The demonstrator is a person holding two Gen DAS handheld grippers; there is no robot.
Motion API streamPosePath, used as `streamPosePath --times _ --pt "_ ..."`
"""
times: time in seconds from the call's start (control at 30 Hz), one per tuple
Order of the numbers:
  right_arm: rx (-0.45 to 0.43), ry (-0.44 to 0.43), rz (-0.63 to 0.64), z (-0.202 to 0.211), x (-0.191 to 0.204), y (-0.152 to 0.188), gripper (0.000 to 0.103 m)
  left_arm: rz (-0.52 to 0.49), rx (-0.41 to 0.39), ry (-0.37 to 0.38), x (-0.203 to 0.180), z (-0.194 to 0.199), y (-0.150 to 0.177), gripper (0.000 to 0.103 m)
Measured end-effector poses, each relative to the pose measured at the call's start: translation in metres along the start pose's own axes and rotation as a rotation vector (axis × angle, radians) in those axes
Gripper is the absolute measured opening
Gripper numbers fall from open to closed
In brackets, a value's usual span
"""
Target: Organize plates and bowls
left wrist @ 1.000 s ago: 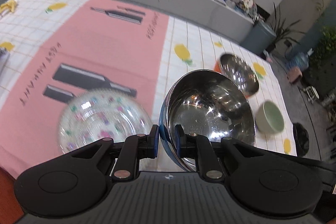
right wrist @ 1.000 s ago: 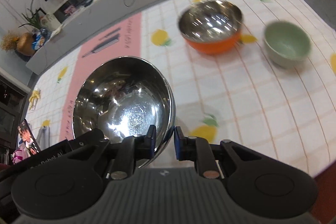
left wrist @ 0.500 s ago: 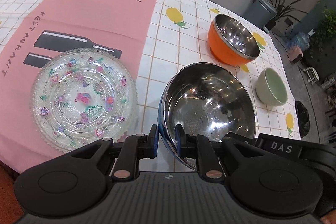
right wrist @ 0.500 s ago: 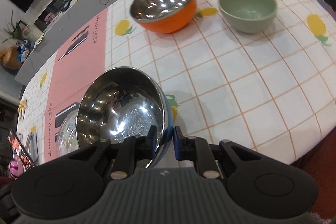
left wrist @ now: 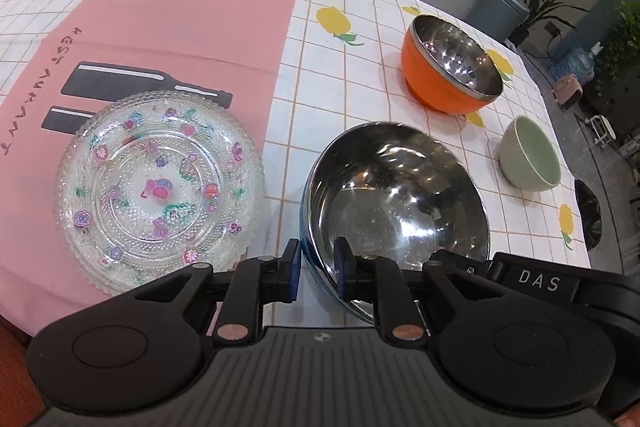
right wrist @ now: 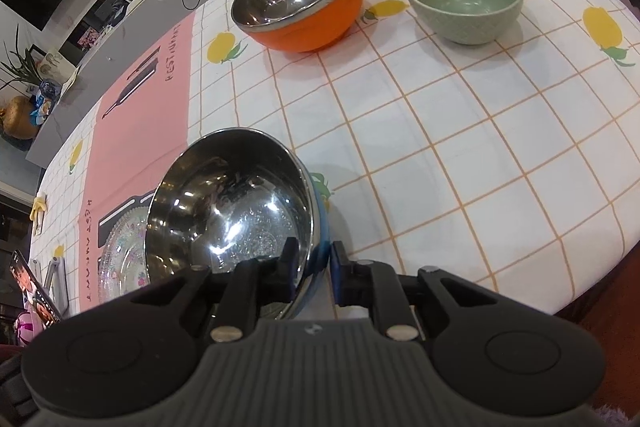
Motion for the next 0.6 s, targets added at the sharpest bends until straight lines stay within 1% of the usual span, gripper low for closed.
streamPosePath --times 0.03,0.1,0.17,0.23,0.27,0.3,0.33,0.37,0.43,0.5,0.6 --pt "-0.008 0.004 0.002 0.001 0.0 0.0 0.019 0.0 0.001 0.001 0.0 0.0 0.0 0.02" --pt "-0.022 0.017 0.008 0.003 0.0 -0.001 0.02 -0.001 -0.001 -0.005 0.001 0.001 0.0 0.024" --pt "-0.026 0.021 0.008 0.004 0.0 -0.001 0.03 -0.006 -0.02 -0.017 0.001 0.003 0.0 0.036" --pt "-0.02 0.021 0.001 0.003 -0.001 -0.001 0.034 -0.007 -0.041 -0.013 0.002 0.007 -0.001 0.046" --pt "-0.02 0.02 -0.002 0.003 -0.002 -0.001 0.037 -0.008 -0.05 -0.007 0.002 0.009 -0.002 0.05" --pt "-0.023 0.02 -0.004 0.004 -0.002 -0.001 0.04 -0.012 -0.062 -0.006 0.001 0.012 -0.002 0.051" --pt "-0.027 0.021 -0.006 0.005 -0.001 -0.001 0.046 -0.02 -0.076 -0.007 0.0 0.015 -0.003 0.053" --pt "-0.031 0.02 -0.004 0.006 0.0 -0.001 0.047 -0.029 -0.088 -0.011 -0.001 0.017 -0.003 0.056" --pt "-0.037 0.013 0.004 0.008 0.002 0.0 0.051 -0.046 -0.113 -0.024 -0.003 0.023 -0.005 0.058" --pt "-0.055 0.014 0.019 0.013 0.005 0.001 0.051 -0.062 -0.138 -0.039 -0.004 0.029 -0.006 0.058" --pt "-0.105 0.033 0.046 0.024 0.012 0.001 0.052 -0.088 -0.18 -0.051 -0.007 0.041 -0.009 0.058"
Point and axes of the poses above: each gripper's, at about its wrist camera, not at the fingertips, and z roughly against the way its jaws point, x to its left, y to its underside, the point moved 4 cm from there along -z, roughly the way its jaws point, and after that the axes turned 12 degrees about x, right-handed, at the moved point
